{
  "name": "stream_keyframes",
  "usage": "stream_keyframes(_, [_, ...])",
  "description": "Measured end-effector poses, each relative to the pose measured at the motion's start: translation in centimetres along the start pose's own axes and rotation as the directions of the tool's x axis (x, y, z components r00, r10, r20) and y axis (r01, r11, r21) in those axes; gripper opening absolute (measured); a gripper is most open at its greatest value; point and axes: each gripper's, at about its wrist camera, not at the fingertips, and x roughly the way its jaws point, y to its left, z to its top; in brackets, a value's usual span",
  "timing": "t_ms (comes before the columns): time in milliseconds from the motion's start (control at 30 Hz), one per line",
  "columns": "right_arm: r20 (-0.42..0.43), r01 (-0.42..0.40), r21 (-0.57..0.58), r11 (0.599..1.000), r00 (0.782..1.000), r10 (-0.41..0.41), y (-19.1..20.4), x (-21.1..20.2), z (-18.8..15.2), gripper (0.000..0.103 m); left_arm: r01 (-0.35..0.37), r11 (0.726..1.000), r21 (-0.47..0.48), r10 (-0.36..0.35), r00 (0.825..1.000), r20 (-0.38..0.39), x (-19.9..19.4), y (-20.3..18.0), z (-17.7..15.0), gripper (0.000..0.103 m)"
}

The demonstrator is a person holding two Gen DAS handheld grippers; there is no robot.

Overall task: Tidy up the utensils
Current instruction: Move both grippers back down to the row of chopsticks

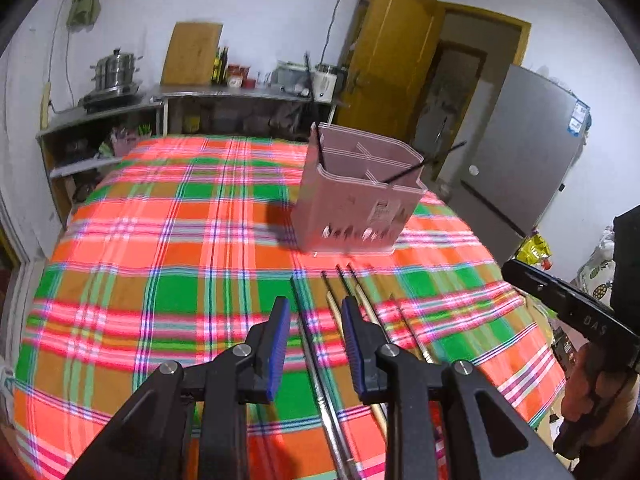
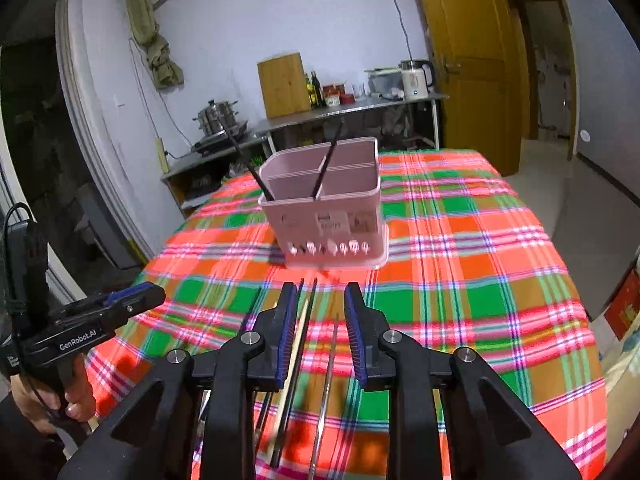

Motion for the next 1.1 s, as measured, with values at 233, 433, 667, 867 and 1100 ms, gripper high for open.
stream_keyframes(233, [-0.075, -0.001, 0.013, 1.0, 0.997, 0.002, -0.2, 2.4, -2.1, 0.023, -0.023, 1.0, -0.017, 0.021, 0.996, -0.085, 3.1, 0.9, -1.8, 0.027])
stream_keyframes(433, [-0.132, -0.005, 0.016, 1.0, 0.991, 0.007, -0.3, 4.5, -3.5, 0.023, -0.034, 0.999, -0.018, 0.031, 0.987, -0.156, 5.4, 1.0, -3.6, 0.027])
stream_keyframes(667, [-0.168, -0.006, 0.026, 1.0, 0.986, 0.01, -0.5, 5.8, -4.4, 0.023, -0.048, 0.999, -0.018, 0.043, 0.978, -0.202, 6.9, 1.2, -4.7, 0.027])
stream_keyframes(867, [-0.18, -0.006, 0.031, 0.999, 0.984, 0.012, -0.5, 6.3, -4.6, 0.023, -0.056, 0.998, 0.006, 0.056, 0.978, -0.202, 7.1, 0.8, -4.9, 0.027])
stream_keyframes(1100, [-0.182, -0.007, 0.032, 0.999, 0.983, 0.013, -0.4, 6.4, -4.7, 0.023, -0.068, 0.997, 0.027, 0.072, 0.976, -0.204, 7.0, 0.3, -5.1, 0.027])
